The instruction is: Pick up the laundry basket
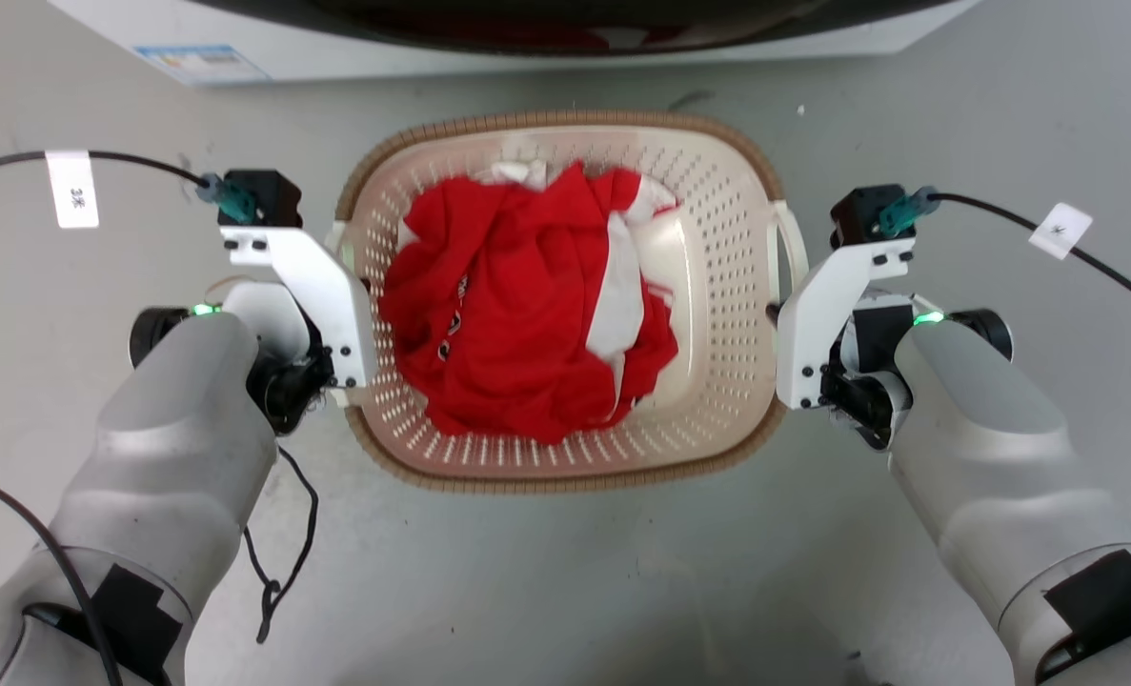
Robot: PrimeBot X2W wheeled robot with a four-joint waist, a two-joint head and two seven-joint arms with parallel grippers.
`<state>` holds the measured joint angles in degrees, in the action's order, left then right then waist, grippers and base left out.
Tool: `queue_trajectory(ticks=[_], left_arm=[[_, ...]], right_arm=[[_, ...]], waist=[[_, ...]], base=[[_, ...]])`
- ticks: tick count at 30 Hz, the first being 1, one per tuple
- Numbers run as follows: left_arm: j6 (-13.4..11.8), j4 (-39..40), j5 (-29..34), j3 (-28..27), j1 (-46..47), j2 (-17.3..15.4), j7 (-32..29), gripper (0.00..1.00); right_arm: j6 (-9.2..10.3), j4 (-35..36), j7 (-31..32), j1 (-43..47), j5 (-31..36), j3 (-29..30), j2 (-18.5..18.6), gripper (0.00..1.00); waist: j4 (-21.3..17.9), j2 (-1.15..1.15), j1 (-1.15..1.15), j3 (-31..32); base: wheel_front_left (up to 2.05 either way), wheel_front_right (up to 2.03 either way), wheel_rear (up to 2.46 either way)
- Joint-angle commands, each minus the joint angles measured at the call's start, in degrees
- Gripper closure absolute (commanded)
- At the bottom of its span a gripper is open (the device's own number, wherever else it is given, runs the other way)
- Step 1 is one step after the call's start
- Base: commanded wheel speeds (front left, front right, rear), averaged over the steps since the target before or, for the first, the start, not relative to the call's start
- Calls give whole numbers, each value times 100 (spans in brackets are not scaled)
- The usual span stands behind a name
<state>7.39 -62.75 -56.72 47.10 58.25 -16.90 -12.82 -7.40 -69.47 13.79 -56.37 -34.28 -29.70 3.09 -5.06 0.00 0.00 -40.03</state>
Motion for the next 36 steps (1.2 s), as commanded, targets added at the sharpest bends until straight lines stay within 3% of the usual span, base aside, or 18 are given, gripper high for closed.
queue_trajectory(ticks=[1, 8, 17, 36], left_arm=[[15, 2, -89, 44, -89, 67, -77, 100], [20, -140, -465, 200, -408, 165, -462, 100], [20, -247, -817, 377, -866, 263, -842, 100], [21, -453, -1307, 666, -1711, 466, -1411, 100]], right_arm=[[-17, -1, 173, 90, -98, -77, -37, 100], [-18, -15, 830, 323, -477, -299, -30, 100], [-18, -37, 1151, 608, -822, -478, 98, 100], [-18, -348, 2084, 1381, -1285, -611, 16, 100]], waist=[[-18, 0, 0, 388], [-18, 0, 0, 1197], [-9, 0, 0, 2212], [-23, 0, 0, 3924]], base=[[0, 0, 0], [0, 0, 0], [0, 0, 0], [0, 0, 0]])
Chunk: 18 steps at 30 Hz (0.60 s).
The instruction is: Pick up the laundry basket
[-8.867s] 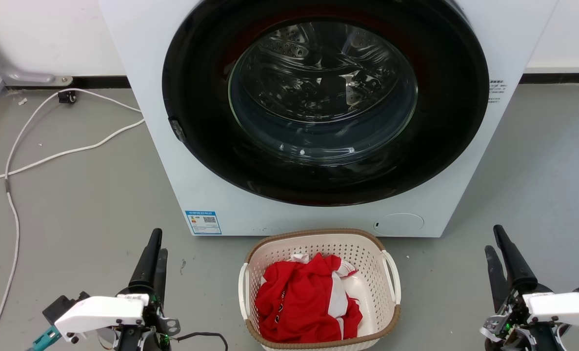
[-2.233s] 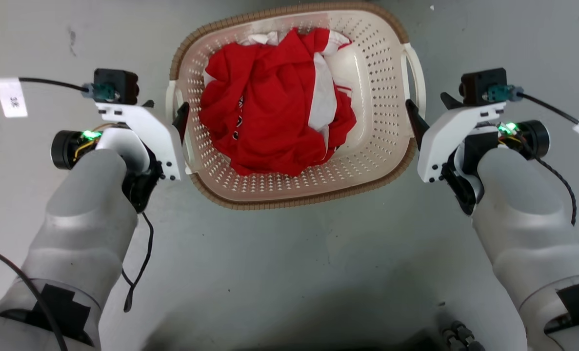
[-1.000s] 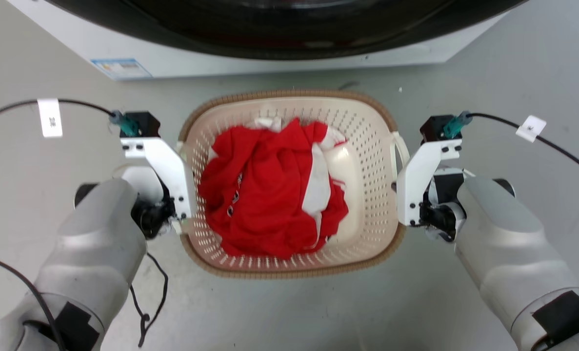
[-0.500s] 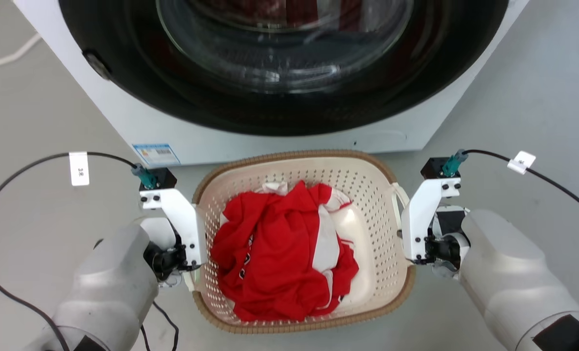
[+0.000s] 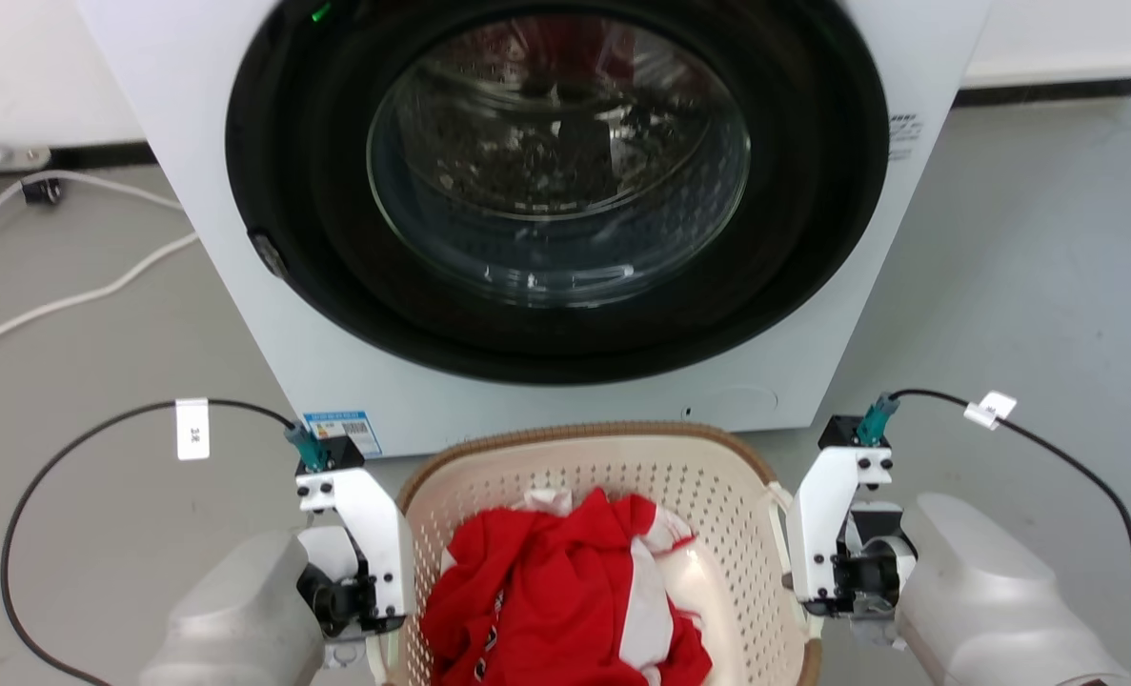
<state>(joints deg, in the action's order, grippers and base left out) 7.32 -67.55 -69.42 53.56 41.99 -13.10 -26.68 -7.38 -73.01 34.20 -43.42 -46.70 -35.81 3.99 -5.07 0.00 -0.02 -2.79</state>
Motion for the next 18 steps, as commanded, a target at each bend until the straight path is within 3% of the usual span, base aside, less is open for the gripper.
queue_trajectory(ticks=[1, 18], left_arm=[[27, 27, -37, 20, -85, 86, -25, 100], [28, -17, -199, 189, -276, 194, -257, 100]], right_arm=[[-20, 6, 44, 86, -44, 0, -74, 100], [-20, -62, 437, 121, 27, -14, -70, 100]], waist=[[-22, 0, 2, 200], [71, 0, 2, 515]], base=[[0, 0, 0], [0, 0, 0]])
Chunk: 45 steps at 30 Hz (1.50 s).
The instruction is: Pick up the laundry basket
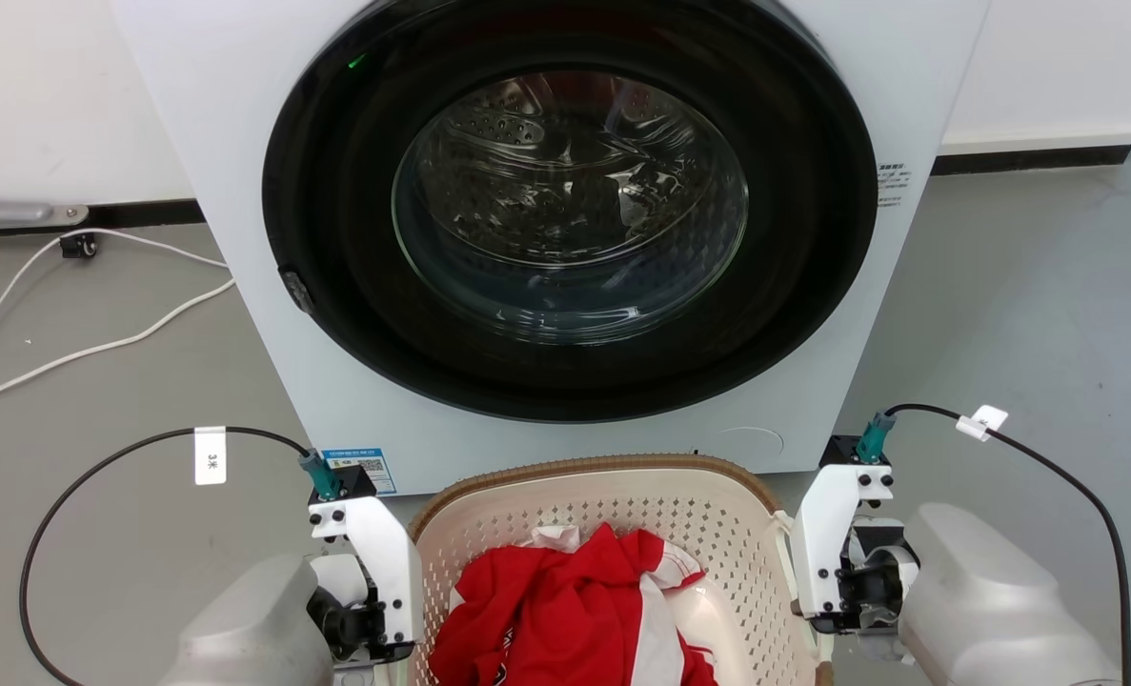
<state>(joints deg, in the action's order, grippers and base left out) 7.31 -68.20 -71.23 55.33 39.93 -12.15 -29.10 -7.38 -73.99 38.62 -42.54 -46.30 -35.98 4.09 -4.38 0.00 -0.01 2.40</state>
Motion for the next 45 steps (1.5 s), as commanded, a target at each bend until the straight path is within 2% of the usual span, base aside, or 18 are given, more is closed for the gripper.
queue_trajectory(ticks=[1, 27, 45], left_arm=[[30, 48, -23, 21, -72, 100, -14, 100], [30, 88, -167, 206, 38, 72, 161, 100], [30, 22, -258, 313, 43, 50, 298, 100]], right_arm=[[-20, 35, -14, 41, -4, 3, -86, 100], [-20, 31, 112, -1, 74, 120, -107, 100], [-20, 28, 439, 62, 251, 361, -100, 100]], waist=[[9, 0, 1, -10], [31, 0, 1, -125], [-1, 0, 1, -140]], base=[[0, 0, 0], [0, 0, 0], [0, 0, 0]])
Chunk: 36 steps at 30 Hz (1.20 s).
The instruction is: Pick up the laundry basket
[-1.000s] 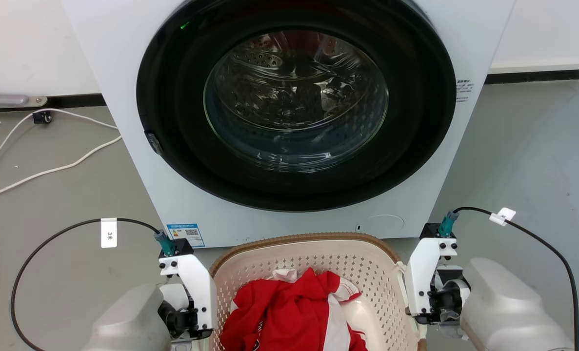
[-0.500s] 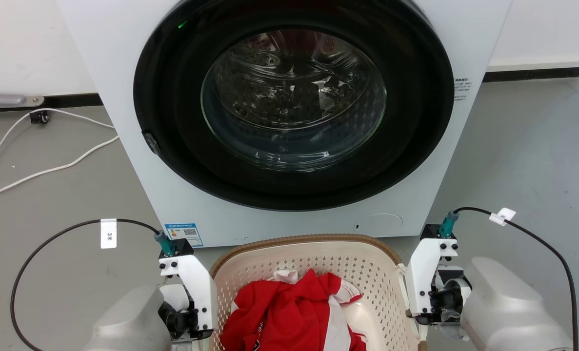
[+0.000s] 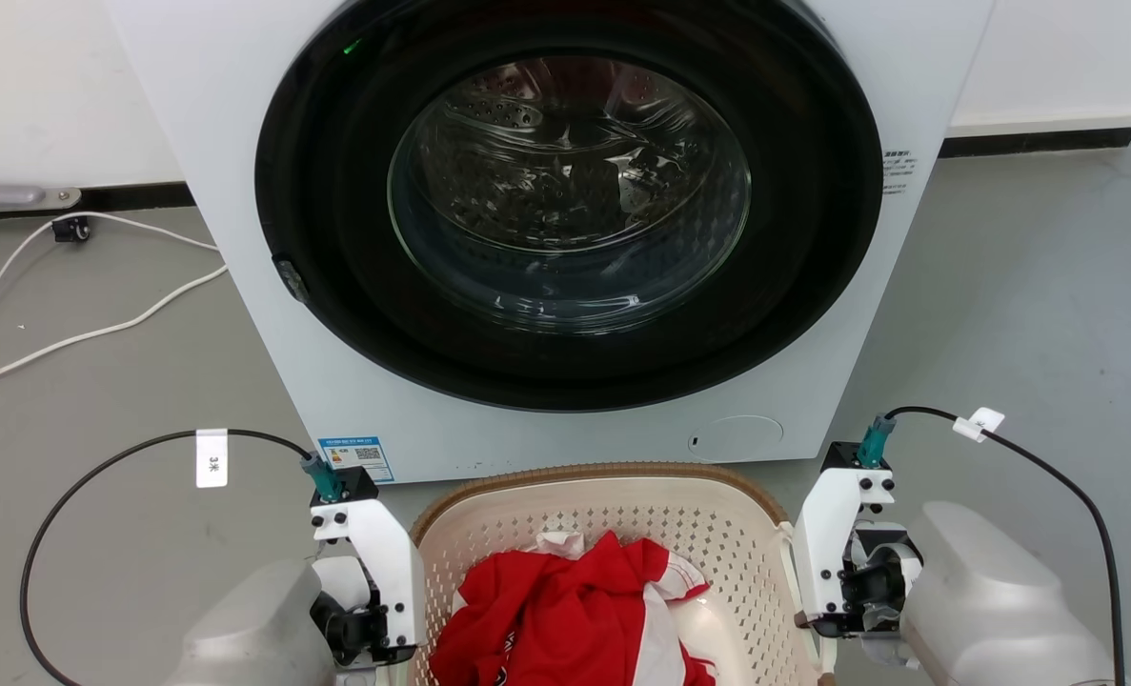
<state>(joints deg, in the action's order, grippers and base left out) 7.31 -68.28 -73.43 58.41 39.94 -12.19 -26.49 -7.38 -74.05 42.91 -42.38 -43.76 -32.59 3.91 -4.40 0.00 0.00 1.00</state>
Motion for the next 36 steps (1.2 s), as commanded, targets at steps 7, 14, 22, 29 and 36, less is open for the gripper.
queue_trajectory(ticks=[7, 14, 22, 29, 36], left_arm=[[30, 26, -64, 54, 54, 63, 38, 100], [30, 21, -103, 94, 51, 78, 41, 100], [30, 25, -151, 130, 69, 70, 61, 100], [30, 14, -180, 163, 81, 62, 71, 100], [30, 3, -215, 188, 65, 46, 96, 100]], right_arm=[[-20, 35, 5, 57, 82, 116, -93, 100], [-20, 36, 32, 84, 165, 216, -106, 100], [-20, 36, 47, 93, 248, 304, -113, 100], [-20, 35, 28, 90, 331, 393, -117, 100], [-20, 35, 24, 108, 430, 476, -121, 100]], waist=[[5, 0, 0, -4], [11, 0, 0, 7], [11, 0, 0, 5], [11, 0, 0, 5], [15, 0, 0, 13]], base=[[0, 0, 0], [0, 0, 0], [0, 0, 0], [0, 0, 0], [0, 0, 0]])
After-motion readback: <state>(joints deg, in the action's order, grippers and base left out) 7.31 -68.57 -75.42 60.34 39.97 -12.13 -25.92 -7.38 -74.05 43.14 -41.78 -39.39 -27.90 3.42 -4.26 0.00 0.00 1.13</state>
